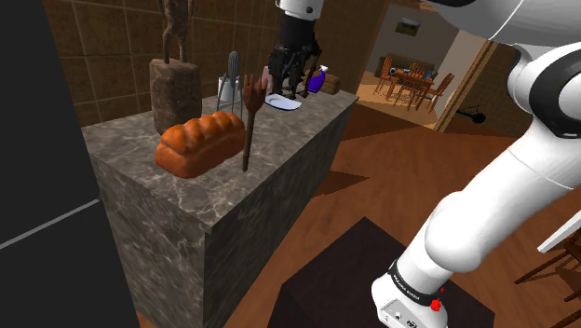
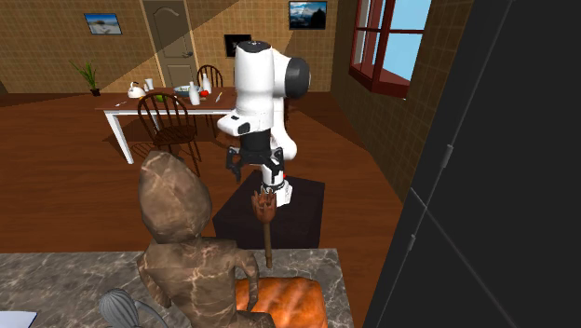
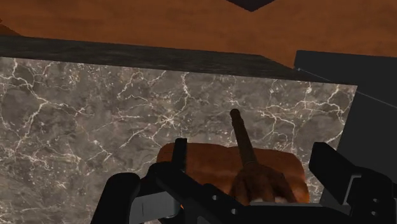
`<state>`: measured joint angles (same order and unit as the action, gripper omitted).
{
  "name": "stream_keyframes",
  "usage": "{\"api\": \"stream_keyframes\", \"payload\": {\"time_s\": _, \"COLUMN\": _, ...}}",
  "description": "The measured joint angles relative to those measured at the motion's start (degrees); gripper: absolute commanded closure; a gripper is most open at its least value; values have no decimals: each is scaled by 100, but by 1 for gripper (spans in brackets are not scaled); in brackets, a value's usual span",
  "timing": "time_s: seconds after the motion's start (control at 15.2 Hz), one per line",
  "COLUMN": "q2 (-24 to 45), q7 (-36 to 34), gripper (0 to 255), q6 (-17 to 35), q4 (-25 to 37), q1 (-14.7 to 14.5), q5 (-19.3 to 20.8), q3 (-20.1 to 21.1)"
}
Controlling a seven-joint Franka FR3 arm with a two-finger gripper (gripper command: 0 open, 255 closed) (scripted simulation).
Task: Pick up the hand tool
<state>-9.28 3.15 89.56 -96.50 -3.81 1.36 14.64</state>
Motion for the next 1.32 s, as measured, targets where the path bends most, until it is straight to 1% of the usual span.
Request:
{"api": "stream_keyframes", "payload": {"time_s": 0.2, "q2": 585, "q7": -95, "gripper": 0, "q6": -32, "q4": 725, "q1": -102, "q5": 252, "q3": 179}}
{"api": "stream_keyframes", "payload": {"time_s": 0.4, "q2": 1216, "q7": -148, "gripper": 0, "q6": -250, "q4": 1653, "q1": -234, "q5": 553, "q3": 323}}
{"api": "stream_keyframes", "payload": {"time_s": 0.53, "q2": 1305, "q7": -196, "gripper": 0, "q6": -179, "q4": 1687, "q1": -280, "q5": 607, "q3": 360}}
{"api": "stream_keyframes", "payload": {"time_s": 0.92, "q2": 1154, "q7": -198, "gripper": 0, "q6": 307, "q4": 1069, "q1": -247, "q5": 562, "q3": 339}}
{"api": "stream_keyframes", "payload": {"time_s": 0.99, "q2": 1149, "q7": -199, "gripper": 255, "q6": 341, "q4": 1030, "q1": -246, "q5": 561, "q3": 338}}
{"api": "stream_keyframes", "payload": {"time_s": 1.32, "q2": 1142, "q7": -204, "gripper": 255, "q6": 378, "q4": 997, "q1": -249, "q5": 554, "q3": 342}}
